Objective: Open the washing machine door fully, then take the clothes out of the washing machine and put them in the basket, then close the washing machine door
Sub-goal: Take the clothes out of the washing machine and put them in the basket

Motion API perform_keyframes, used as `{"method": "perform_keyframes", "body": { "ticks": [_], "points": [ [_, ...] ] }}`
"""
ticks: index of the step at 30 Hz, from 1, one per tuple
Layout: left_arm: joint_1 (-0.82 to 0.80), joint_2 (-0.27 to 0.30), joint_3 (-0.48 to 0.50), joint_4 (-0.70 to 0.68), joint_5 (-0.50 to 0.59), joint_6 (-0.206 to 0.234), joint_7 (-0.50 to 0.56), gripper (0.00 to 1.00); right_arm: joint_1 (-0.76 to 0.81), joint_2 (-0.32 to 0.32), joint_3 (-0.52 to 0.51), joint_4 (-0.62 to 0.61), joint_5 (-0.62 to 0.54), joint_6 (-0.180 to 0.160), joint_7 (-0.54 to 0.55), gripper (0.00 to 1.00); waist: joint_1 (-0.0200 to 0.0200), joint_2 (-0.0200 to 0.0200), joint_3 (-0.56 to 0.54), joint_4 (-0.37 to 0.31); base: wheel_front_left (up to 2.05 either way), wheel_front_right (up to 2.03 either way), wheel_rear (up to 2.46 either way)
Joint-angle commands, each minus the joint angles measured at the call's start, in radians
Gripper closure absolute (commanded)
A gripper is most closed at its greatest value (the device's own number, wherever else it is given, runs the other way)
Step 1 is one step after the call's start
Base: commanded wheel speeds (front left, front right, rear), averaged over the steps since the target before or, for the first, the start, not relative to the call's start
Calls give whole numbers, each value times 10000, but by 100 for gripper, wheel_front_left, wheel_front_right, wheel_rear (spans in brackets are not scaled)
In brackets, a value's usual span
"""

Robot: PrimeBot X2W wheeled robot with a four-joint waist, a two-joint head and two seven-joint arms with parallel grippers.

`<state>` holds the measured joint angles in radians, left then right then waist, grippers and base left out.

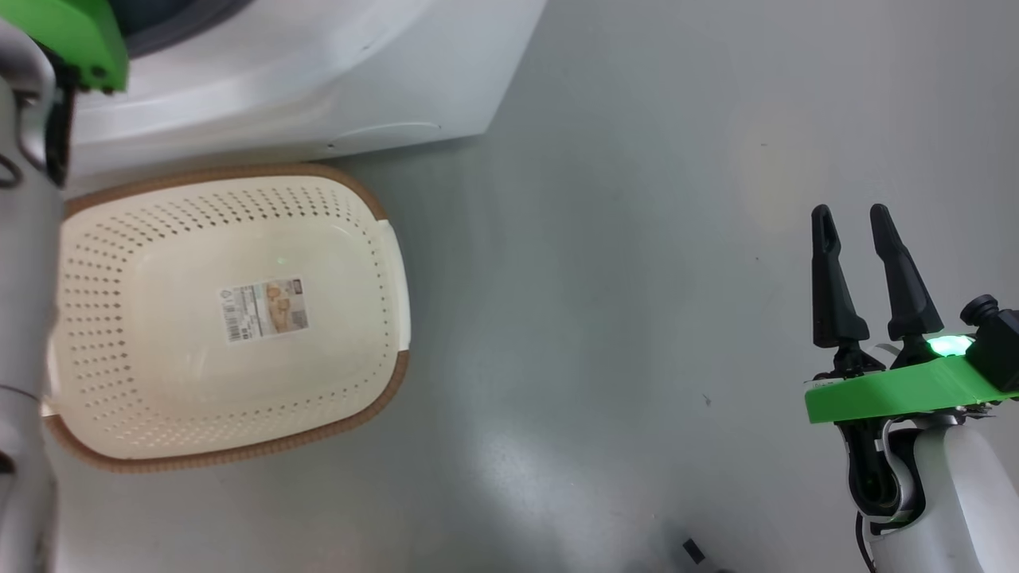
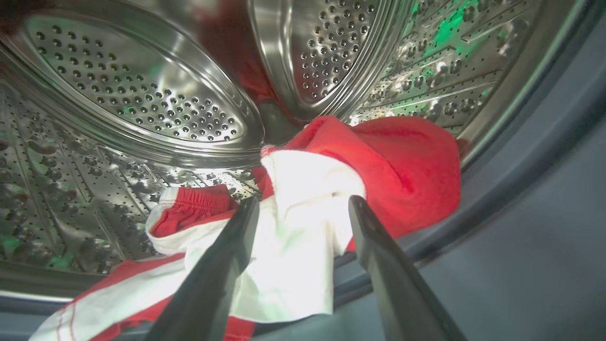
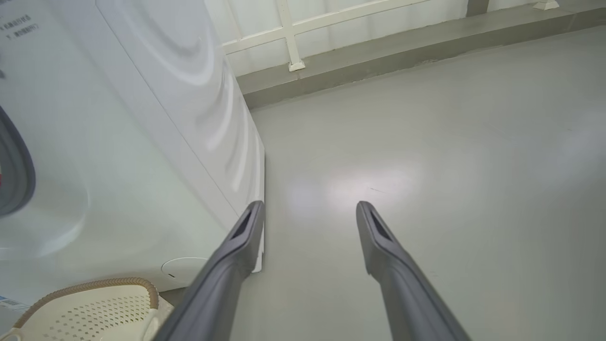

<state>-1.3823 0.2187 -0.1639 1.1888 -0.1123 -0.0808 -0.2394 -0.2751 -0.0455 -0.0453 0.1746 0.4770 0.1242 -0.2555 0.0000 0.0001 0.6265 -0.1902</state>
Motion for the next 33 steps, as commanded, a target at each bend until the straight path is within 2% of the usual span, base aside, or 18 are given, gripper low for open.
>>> {"method": "perform_keyframes", "body": {
  "ticks": [1, 14, 21, 22, 23, 24, 25, 33],
  "points": [
    [-278, 564, 41, -109, 105, 117, -52, 0, -60, -47, 266, -255, 96, 65, -63, 0, 0, -1, 214, -198, 0, 0, 0],
    [-1194, 1359, -342, 807, 382, 590, 432, 0, -156, -47, 636, -288, 326, 65, -63, 0, 0, -1, 619, -776, 0, 0, 0],
    [-1142, 1493, -437, 929, 321, 688, 694, 0, -137, -47, 662, -316, 325, 65, -63, 0, 0, -1, 605, -844, 0, 0, 0],
    [-1122, 1491, -446, 938, 304, 693, 695, 25, -128, -47, 651, -325, 320, 65, -63, 0, 0, -1, 590, -836, 0, 0, 0],
    [-1079, 1472, -471, 953, 274, 705, 711, 61, -120, -47, 633, -346, 301, 65, -63, 0, 0, -1, 560, -811, 0, 0, 0],
    [-1055, 1465, -479, 959, 255, 717, 719, 71, -119, -47, 628, -357, 290, 65, -63, 0, 0, -1, 543, -799, 0, 0, 0],
    [-1030, 1453, -481, 965, 230, 725, 723, 100, -121, -47, 627, -364, 277, 65, -63, 0, 0, -1, 522, -789, 0, 0, 0],
    [-831, 1261, -394, 989, -94, 705, 458, 100, -93, -47, 553, -406, 182, 65, -63, 0, 0, -1, 360, -652, 0, 0, 0]
  ]
}}
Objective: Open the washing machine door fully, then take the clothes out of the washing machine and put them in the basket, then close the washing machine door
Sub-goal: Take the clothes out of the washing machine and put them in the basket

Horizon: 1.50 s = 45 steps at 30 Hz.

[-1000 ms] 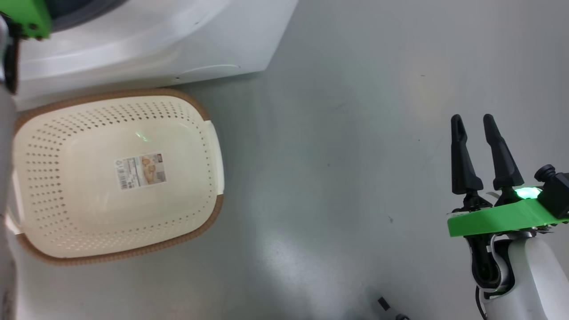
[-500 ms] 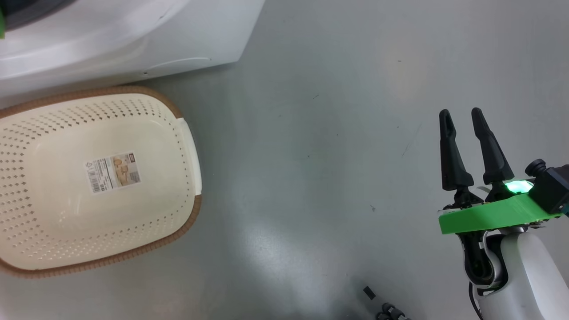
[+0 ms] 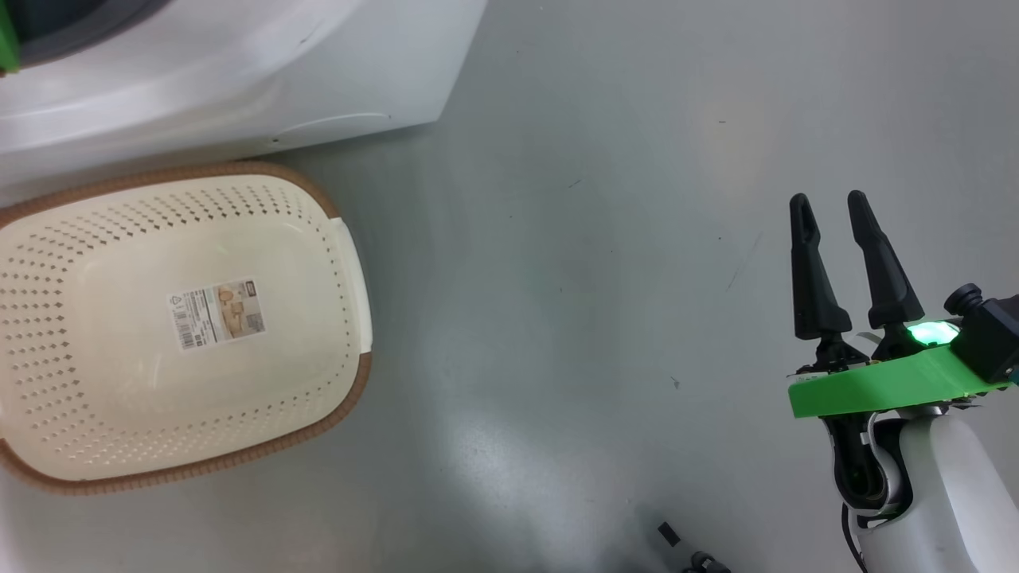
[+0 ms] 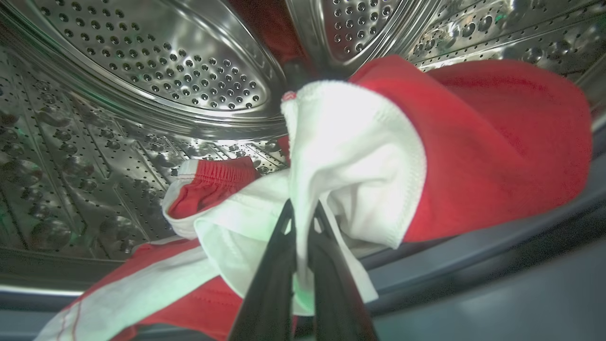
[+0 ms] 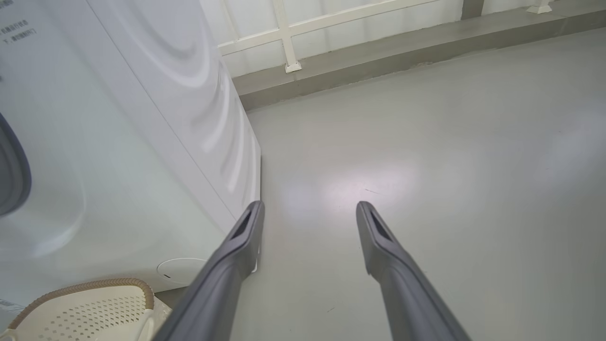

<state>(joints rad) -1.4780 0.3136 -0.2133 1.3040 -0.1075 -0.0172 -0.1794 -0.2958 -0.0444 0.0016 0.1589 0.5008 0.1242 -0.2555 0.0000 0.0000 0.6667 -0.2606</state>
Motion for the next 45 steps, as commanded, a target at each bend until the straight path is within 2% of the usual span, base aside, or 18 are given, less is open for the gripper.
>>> {"method": "perform_keyframes", "body": {
  "ticks": [1, 10, 17, 21, 34, 45],
  "points": [
    [150, 271, 155, -164, -225, 72, -242, 100, 120, -59, 58, -252, -72, 65, -63, 0, 0, 0, -65, 85, 0, 0, 0],
    [786, -134, 748, -714, -1009, 29, -801, 100, 196, -58, -224, -300, -311, 65, -63, 0, 0, 0, -386, 563, 0, 0, 0],
    [2255, -347, 1525, -3414, -1410, 42, -820, 100, 278, -58, -462, -339, -516, 65, -63, 0, 0, 0, -659, 1028, 0, 0, 0],
    [3250, -605, 2018, -4863, -1473, -124, -822, 100, 383, -58, -580, -366, -612, 65, -63, 0, 0, 0, -799, 1254, 0, 0, 0],
    [5632, -1595, 3666, -8713, -952, -726, -823, 100, 604, -58, -841, -367, -792, 65, -63, 0, 0, 0, -1105, 1625, 0, 0, 0],
    [7164, -2354, 4274, -11647, -541, -1079, -823, 100, 755, -58, -885, -363, -879, 65, -63, 0, 0, 0, -1334, 1723, 0, 0, 0]
  ]
}}
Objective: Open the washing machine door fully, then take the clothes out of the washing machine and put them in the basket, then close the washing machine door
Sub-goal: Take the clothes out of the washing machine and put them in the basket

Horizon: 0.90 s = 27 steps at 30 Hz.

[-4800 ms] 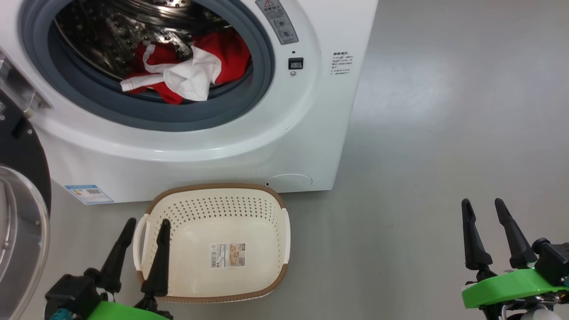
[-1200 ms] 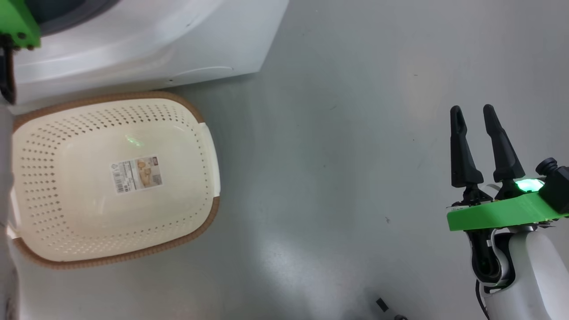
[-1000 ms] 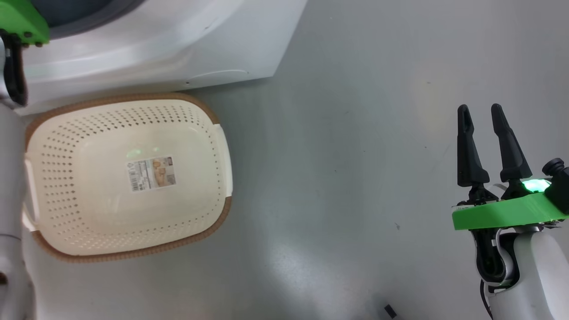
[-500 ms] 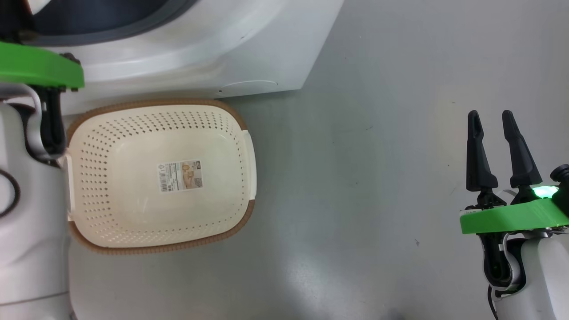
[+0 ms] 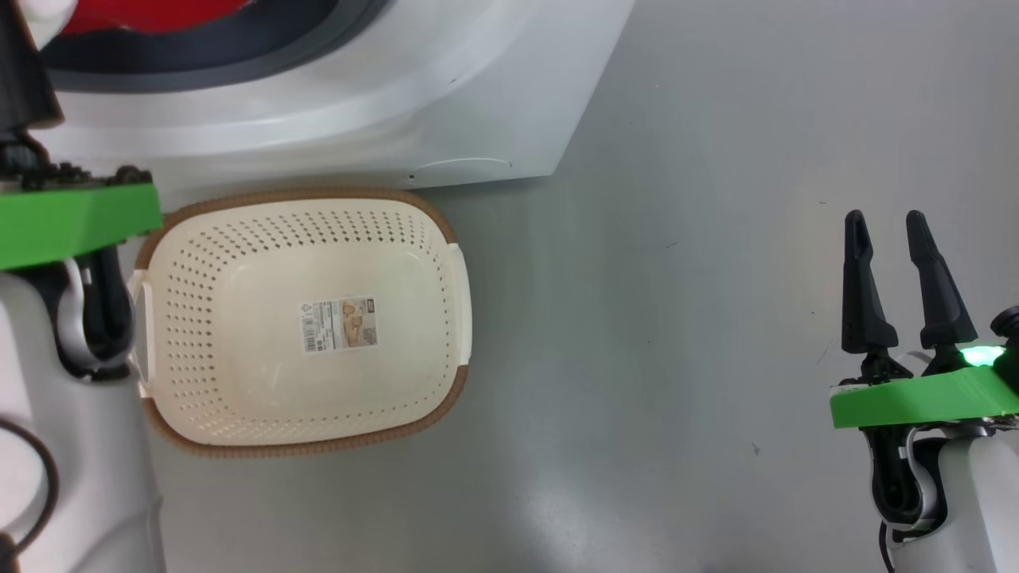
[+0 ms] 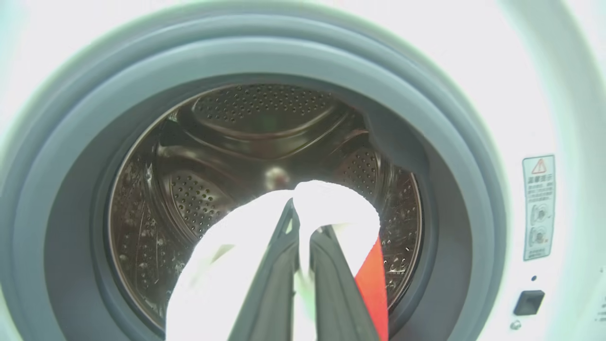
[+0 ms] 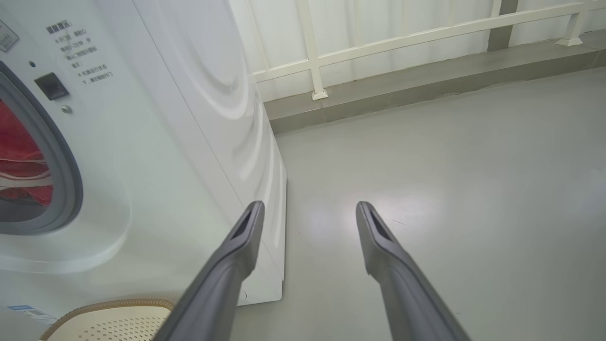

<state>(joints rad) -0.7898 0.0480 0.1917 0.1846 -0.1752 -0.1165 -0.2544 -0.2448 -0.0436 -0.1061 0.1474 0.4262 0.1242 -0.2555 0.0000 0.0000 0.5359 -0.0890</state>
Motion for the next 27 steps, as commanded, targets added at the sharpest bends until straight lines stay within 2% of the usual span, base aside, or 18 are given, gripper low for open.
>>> {"method": "perform_keyframes", "body": {
  "ticks": [1, 21, 27],
  "points": [
    [382, 271, 243, -672, 137, -98, -74, 100, 259, -66, 191, -245, -139, 65, -63, 0, 0, 0, -49, 9, 0, 0, 0],
    [1637, 28, 364, -5192, -428, -140, -74, 100, 440, -66, 232, -283, -164, 65, -63, 0, 0, 0, -220, 97, 0, 0, 0],
    [2043, 24, -26, -5237, -451, -117, -74, 100, 419, -66, 250, -288, -182, 65, -63, 0, 0, 0, -168, 102, 0, 0, 0]
  ]
}}
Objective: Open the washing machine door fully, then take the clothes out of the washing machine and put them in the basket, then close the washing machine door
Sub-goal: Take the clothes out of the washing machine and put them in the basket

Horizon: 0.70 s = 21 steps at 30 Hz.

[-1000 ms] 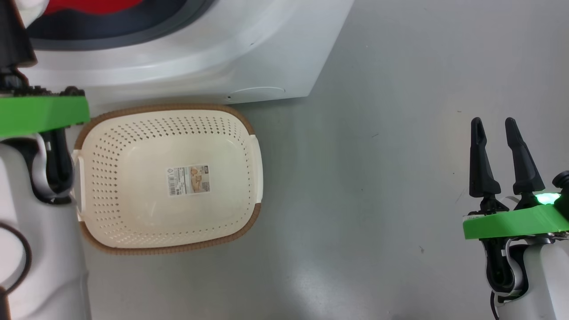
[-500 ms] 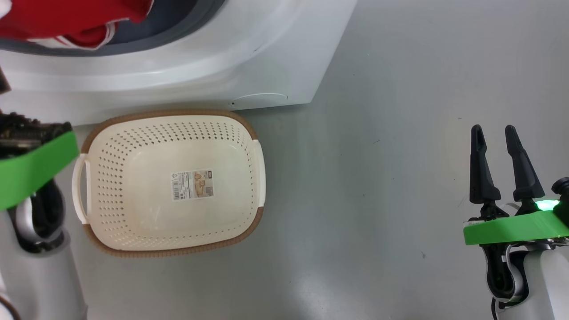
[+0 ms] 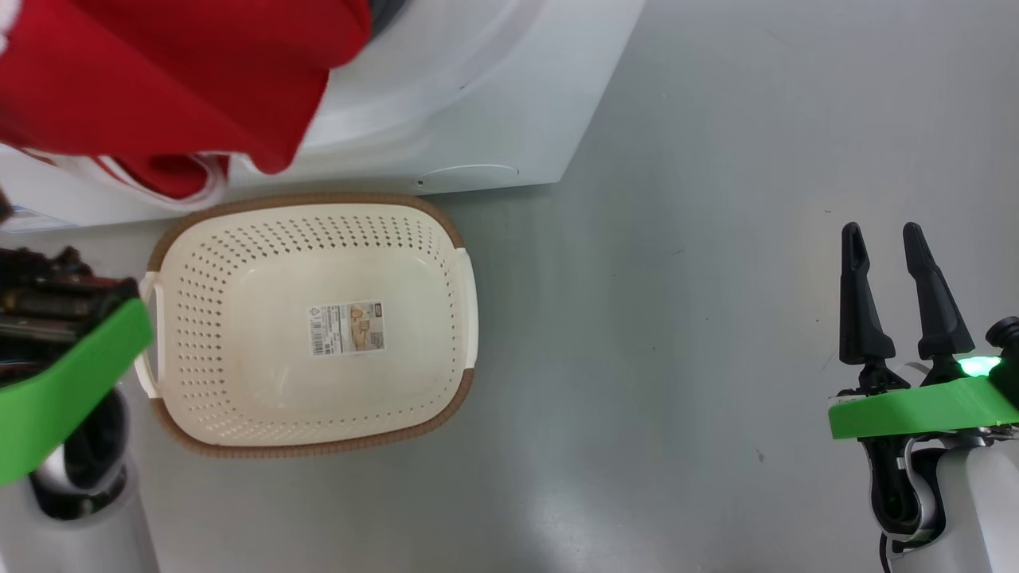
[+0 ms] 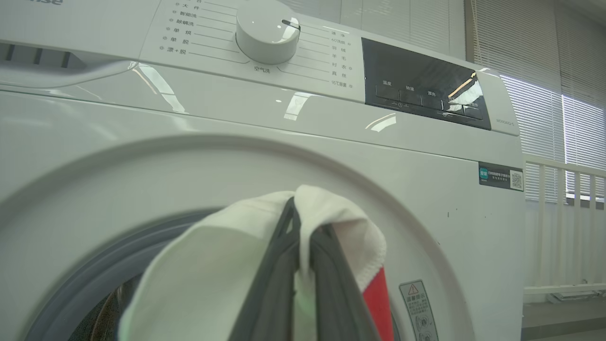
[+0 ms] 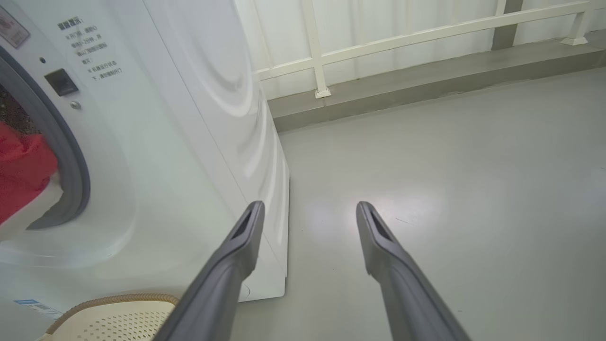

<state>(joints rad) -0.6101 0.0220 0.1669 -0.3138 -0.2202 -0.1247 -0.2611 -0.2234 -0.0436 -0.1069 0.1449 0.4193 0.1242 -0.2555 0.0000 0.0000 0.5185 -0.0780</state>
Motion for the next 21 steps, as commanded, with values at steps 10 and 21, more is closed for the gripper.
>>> {"method": "perform_keyframes", "body": {
  "ticks": [10, 21],
  "points": [
    [971, 284, 70, 2306, -17, 3, -7, 100, 15, -66, 270, -301, -20, 65, -63, 0, 0, 0, 418, -93, 0, 0, 0],
    [1065, 283, -285, 5386, 585, 6, -7, 100, -312, -66, 351, -353, 124, 65, -63, 0, 0, 0, 1061, -205, 0, 0, 0]
  ]
}}
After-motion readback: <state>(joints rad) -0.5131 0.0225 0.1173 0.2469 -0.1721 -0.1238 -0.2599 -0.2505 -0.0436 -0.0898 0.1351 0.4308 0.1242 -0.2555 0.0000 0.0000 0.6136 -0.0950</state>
